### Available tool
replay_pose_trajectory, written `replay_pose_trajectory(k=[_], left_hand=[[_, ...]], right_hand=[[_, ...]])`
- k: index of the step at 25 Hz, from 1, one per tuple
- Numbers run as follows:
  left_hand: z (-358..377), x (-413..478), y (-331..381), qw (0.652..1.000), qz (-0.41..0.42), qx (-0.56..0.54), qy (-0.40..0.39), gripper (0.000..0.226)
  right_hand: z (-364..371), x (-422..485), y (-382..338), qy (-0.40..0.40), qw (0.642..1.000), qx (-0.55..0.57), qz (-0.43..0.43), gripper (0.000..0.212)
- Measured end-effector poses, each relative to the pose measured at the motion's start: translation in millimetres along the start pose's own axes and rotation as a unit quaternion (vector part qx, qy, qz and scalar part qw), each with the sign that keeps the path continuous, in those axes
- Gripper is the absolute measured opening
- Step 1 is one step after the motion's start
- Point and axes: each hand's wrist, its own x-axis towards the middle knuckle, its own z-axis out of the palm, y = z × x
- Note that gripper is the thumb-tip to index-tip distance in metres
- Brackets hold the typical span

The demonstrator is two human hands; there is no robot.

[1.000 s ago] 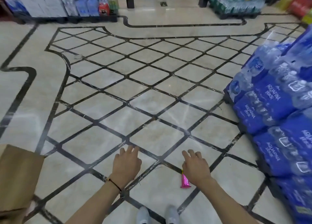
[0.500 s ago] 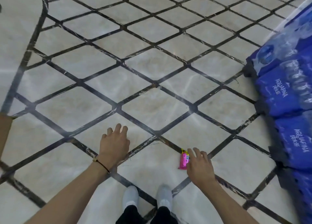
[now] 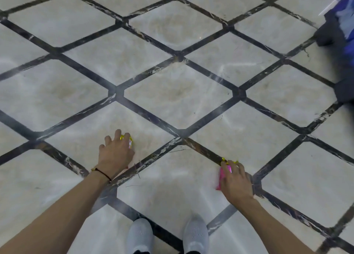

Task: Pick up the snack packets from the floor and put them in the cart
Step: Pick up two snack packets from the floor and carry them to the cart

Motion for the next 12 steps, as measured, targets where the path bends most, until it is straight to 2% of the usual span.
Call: replay_pose_trajectory(k=[5, 9, 12], left_hand=[[78, 50, -2, 1.000, -0.020, -0.023, 0.004, 0.074], [119, 62, -3, 0.999, -0.032, -0.020, -0.010, 0.077], [134, 63, -6, 0.999, -0.030, -0.016, -0.025, 0.071]], right_hand=[[56, 44, 15, 0.001, 0.998, -0.012, 0.061, 0.072], [88, 69, 26, -0.020, 0.995, 0.023, 0.100, 0.072], [100, 74, 30, -0.005, 0.993, 0.063, 0.095, 0.073]])
